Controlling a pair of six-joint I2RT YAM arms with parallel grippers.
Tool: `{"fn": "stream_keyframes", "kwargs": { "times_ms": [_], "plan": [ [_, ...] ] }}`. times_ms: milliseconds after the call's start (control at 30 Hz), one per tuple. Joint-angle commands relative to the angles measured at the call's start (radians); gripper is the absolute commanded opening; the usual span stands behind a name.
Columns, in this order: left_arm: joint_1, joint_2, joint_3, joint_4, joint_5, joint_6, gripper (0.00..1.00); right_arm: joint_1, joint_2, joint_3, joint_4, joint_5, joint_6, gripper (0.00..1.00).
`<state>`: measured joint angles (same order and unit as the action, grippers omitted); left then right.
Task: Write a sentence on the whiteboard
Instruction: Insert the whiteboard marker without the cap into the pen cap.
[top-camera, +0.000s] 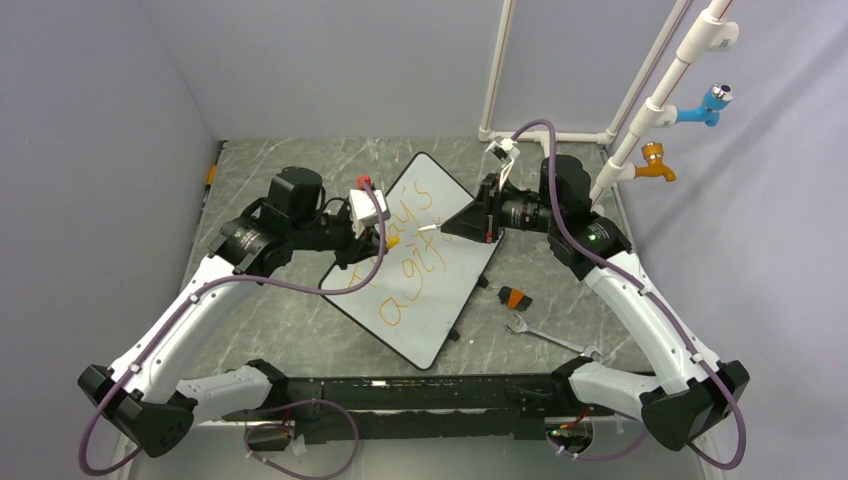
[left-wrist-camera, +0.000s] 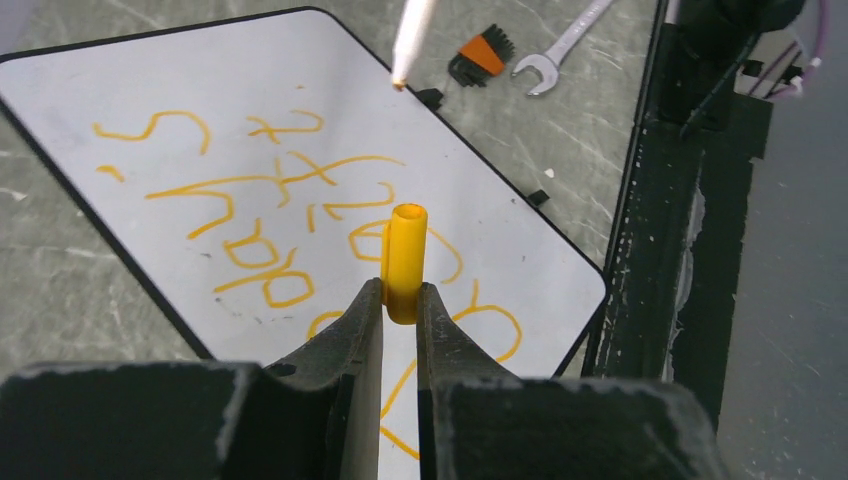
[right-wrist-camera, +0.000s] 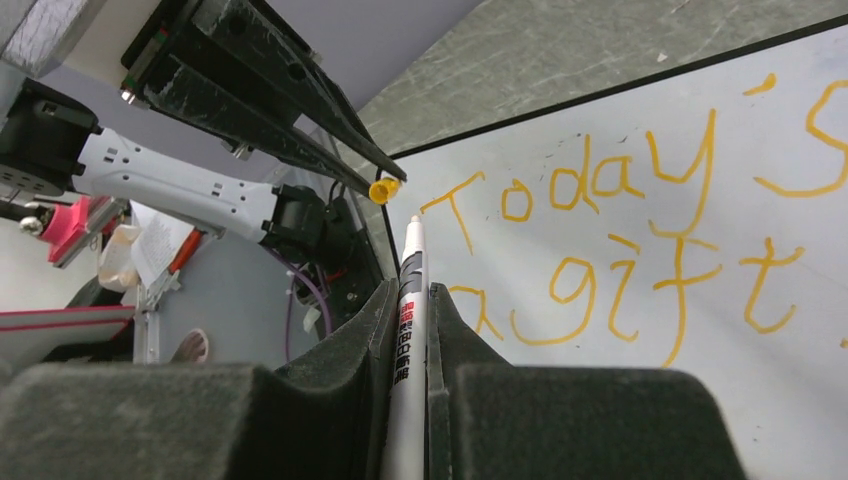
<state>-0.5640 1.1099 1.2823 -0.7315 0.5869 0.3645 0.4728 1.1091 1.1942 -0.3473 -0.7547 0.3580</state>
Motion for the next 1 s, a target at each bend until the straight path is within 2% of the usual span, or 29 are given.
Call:
{"fn": "stream_keyframes", "kwargs": {
  "times_ms": [0, 367, 967],
  "plan": [
    [-0.013, 0.001, -0.023, 0.014, 0.116, 0.034, 0.00, 0.004, 0.015, 0.049, 0.048, -0.056, -0.018, 0.00],
    [-0.017, -0.007, -0.072, 0.058, 0.084, 0.016, 0.00, 0.024, 0.058, 0.048, 0.054, -0.083, -0.018, 0.00],
    [-0.017, -0.014, -0.090, 0.075, 0.061, 0.007, 0.00, 0.086, 0.074, 0.023, 0.030, -0.033, -0.042, 0.00]
  ]
}}
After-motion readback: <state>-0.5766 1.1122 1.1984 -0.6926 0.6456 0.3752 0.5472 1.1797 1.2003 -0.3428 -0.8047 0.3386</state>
